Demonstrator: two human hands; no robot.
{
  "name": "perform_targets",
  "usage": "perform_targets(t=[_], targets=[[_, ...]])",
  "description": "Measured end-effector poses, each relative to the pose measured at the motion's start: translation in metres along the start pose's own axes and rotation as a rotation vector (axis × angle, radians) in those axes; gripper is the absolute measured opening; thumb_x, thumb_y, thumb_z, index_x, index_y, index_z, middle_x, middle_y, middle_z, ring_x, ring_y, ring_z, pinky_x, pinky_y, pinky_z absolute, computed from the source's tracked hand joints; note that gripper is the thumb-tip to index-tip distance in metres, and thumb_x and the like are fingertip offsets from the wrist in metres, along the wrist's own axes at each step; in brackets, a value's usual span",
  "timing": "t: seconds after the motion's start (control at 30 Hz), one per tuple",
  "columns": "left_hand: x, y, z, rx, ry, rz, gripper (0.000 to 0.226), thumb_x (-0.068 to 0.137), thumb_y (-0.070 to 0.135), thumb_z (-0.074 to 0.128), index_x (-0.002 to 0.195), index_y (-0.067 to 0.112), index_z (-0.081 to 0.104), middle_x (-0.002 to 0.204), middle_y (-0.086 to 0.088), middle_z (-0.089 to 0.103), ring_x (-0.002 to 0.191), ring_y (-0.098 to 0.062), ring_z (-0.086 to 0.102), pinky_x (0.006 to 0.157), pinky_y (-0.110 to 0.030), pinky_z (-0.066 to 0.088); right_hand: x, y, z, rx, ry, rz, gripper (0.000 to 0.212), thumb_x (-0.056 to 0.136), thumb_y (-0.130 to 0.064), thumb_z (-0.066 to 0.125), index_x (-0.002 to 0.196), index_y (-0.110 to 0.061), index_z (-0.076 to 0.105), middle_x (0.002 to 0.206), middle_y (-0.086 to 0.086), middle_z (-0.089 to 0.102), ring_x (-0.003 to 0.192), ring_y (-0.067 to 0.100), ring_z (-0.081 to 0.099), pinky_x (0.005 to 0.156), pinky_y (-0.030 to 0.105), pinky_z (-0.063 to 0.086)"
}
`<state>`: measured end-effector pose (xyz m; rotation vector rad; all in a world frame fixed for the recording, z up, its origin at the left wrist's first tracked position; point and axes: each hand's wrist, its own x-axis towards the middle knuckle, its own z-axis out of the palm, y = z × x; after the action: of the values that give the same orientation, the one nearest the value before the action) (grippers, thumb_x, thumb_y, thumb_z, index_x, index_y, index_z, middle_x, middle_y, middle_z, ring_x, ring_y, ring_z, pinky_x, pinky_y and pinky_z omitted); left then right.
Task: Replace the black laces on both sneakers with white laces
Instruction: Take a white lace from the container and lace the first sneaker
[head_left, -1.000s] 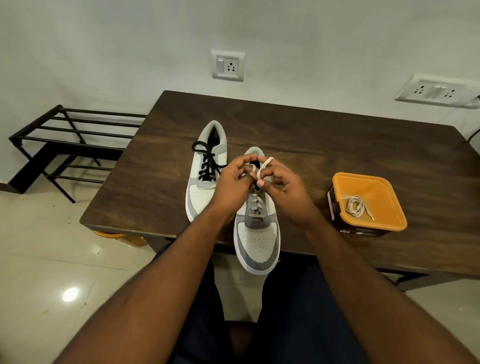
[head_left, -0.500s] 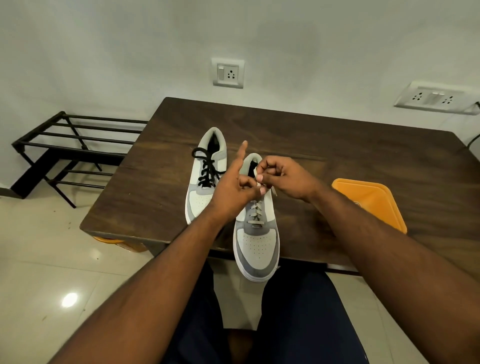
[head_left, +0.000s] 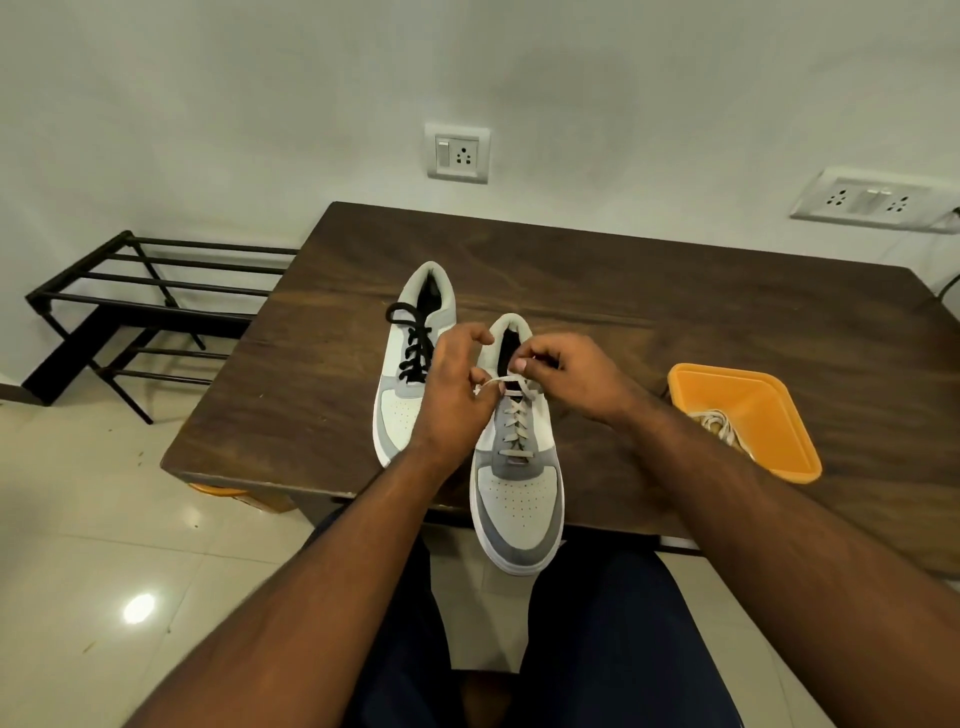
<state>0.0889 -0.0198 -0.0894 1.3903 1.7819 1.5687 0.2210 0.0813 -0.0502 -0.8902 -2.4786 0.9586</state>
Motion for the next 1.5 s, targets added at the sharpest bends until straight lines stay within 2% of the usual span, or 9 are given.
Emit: perform_targets(t=[0.3,0.4,0.47,0.53,0.63,0.8,1.13,1.37,1.5], targets=[[-0.013,0.003,0.02,-0.074,0.34,-0.256,0.023,0.081,0.011,0.076,0.069,0.005,0.057,0.112,0.006,0.052,0.102,0.007,0.049,0.077,-0.005,0.035,-0.003,-0.002,-0.003,0.193,-0.162,0.103,0.013,0.089,-0.015,0.066,0.094,-0.009,0.076,0.091,0.001,0.074,0.089,0.014,0.068,0.084,0.027,0.052],[-0.021,-0.003,0.027,-0.219,0.282,-0.307,0.019,0.088,0.021,0.07,0.106,0.013,0.074,0.139,0.029,0.031,0.128,0.002,0.038,0.083,0.005,0.034,0.0,0.001,-0.006,0.239,-0.239,0.191,0.014,0.091,-0.015,0.064,0.093,-0.007,0.075,0.093,0.004,0.074,0.089,0.011,0.067,0.088,0.026,0.05],[-0.026,-0.009,0.029,-0.261,0.218,-0.283,0.04,0.09,0.031,0.069,0.127,0.017,0.065,0.133,0.052,0.023,0.137,-0.004,0.037,0.099,-0.011,0.043,0.001,0.003,-0.006,0.294,-0.272,0.227,0.015,0.092,-0.016,0.063,0.095,-0.006,0.074,0.095,0.004,0.074,0.093,0.012,0.067,0.091,0.027,0.05],[-0.03,-0.014,0.03,-0.175,0.232,-0.244,0.054,0.082,0.051,0.068,0.129,0.026,0.062,0.147,0.04,0.02,0.143,-0.009,0.028,0.112,-0.037,0.038,-0.001,0.002,-0.004,0.355,-0.244,0.248,0.016,0.093,-0.014,0.061,0.095,-0.004,0.073,0.095,0.007,0.073,0.092,0.014,0.067,0.091,0.028,0.05],[-0.037,-0.01,0.032,-0.081,0.335,-0.191,0.057,0.068,0.056,0.074,0.115,0.032,0.052,0.155,0.004,0.026,0.142,-0.008,0.025,0.111,-0.036,0.028,-0.005,-0.003,-0.002,0.432,-0.145,0.277,0.017,0.094,-0.013,0.058,0.091,-0.002,0.072,0.09,0.01,0.071,0.085,0.016,0.063,0.086,0.031,0.05],[-0.033,-0.007,0.035,0.123,0.309,-0.131,0.025,0.078,0.04,0.076,0.093,0.022,0.07,0.153,0.001,0.035,0.143,-0.021,0.029,0.106,-0.045,0.027,-0.007,-0.005,0.0,0.454,-0.174,0.284,0.019,0.094,-0.015,0.058,0.094,-0.001,0.072,0.092,0.015,0.072,0.085,0.017,0.064,0.088,0.031,0.05],[-0.001,0.008,-0.021,-0.569,0.015,-0.556,0.021,0.092,0.005,0.059,0.071,0.003,0.059,0.063,-0.005,0.062,0.062,-0.012,0.059,0.063,-0.023,0.05,-0.004,0.0,-0.037,0.272,0.141,0.038,0.012,0.082,-0.005,0.072,0.092,-0.012,0.071,0.086,-0.006,0.068,0.079,0.002,0.06,0.073,0.013,0.048],[0.001,-0.004,-0.065,0.016,-0.418,-0.57,0.032,0.085,0.024,0.075,0.068,0.012,0.051,0.046,0.001,0.043,0.037,-0.01,0.035,0.037,-0.022,0.036,-0.012,0.039,-0.042,-0.267,0.203,0.082,0.005,0.085,-0.009,0.067,0.088,-0.008,0.071,0.085,0.003,0.069,0.078,0.013,0.059,0.069,0.026,0.042],[0.001,-0.02,-0.082,0.356,-0.538,-0.534,0.036,0.079,0.038,0.078,0.069,0.005,0.067,0.056,-0.007,0.064,0.047,-0.011,0.053,0.054,-0.024,0.045,-0.028,0.062,-0.028,-0.584,0.089,0.278,0.017,0.092,-0.022,0.055,0.099,-0.013,0.068,0.105,0.009,0.064,0.104,0.03,0.058,0.086,0.039,0.045]])
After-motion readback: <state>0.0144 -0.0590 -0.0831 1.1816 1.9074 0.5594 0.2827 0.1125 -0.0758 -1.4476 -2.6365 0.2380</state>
